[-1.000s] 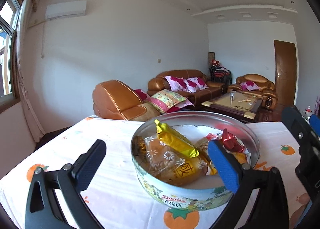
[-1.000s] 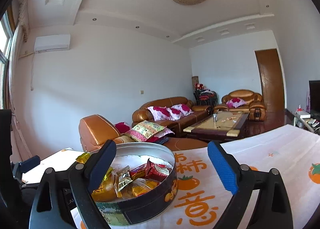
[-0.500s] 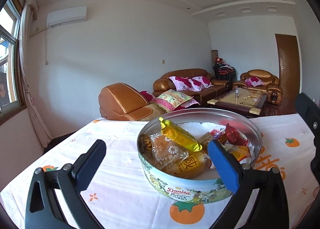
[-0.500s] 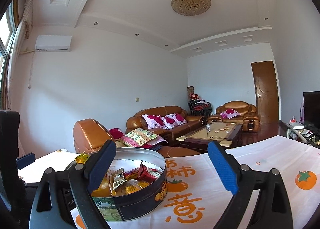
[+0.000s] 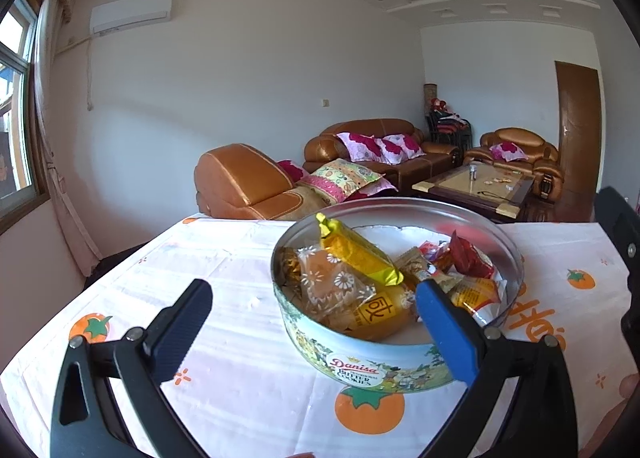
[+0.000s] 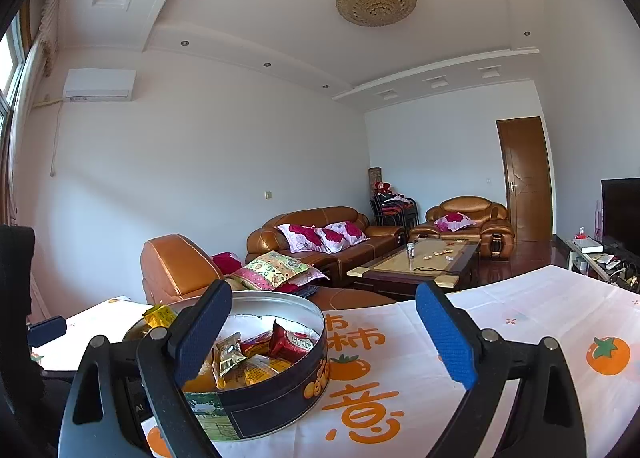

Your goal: Organize snacks

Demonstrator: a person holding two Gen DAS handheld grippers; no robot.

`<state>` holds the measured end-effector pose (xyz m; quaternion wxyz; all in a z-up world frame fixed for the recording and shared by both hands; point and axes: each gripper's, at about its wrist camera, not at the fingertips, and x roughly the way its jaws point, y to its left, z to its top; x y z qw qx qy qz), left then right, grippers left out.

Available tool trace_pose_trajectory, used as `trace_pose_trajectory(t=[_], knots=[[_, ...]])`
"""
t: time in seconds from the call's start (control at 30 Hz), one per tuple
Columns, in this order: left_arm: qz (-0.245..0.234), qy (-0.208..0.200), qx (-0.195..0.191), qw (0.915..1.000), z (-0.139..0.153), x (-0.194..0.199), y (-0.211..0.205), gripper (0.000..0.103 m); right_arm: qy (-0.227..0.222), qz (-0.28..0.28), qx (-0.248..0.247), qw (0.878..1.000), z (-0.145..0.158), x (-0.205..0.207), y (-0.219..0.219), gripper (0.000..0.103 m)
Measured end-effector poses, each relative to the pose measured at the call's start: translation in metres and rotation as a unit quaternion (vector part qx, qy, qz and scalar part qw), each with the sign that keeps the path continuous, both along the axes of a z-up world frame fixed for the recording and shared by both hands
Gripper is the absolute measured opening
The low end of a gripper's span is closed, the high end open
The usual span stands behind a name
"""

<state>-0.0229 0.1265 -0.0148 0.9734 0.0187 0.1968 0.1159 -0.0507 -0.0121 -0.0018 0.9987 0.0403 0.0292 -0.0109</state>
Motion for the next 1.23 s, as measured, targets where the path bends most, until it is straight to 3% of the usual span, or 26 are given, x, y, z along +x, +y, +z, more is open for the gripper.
trace_pose_trajectory(t=[0.5, 0.77, 0.97, 1.03, 1.1, 1.23], knots=[[0.020, 0.010, -0.032, 0.9993, -0.001, 0.002, 0.018, 0.103, -0.002, 0.000, 0.000, 1.000, -0.001, -0.001, -0.002, 0.094], [0.033, 0.000, -0.023, 0.9992, 0.000, 0.001, 0.017, 0.103, -0.004, 0.000, 0.000, 1.000, 0.000, -0.001, -0.001, 0.094], [-0.003, -0.031, -0.028, 0.9991, 0.002, -0.009, 0.013, 0.103, -0.005, 0.000, 0.001, 1.000, 0.000, -0.001, -0.001, 0.094], [-0.002, -0.036, -0.008, 0.9993, 0.002, -0.010, 0.008, 0.103, -0.005, 0.000, 0.001, 1.000, 0.000, -0.002, 0.000, 0.094], [0.000, -0.037, 0.005, 0.9993, 0.002, -0.010, 0.004, 0.103, -0.005, 0.000, 0.001, 1.000, 0.001, -0.001, 0.000, 0.094], [0.002, -0.024, -0.007, 0.9997, 0.004, -0.005, 0.006, 0.103, -0.005, -0.001, -0.001, 1.000, 0.001, -0.001, 0.000, 0.094]])
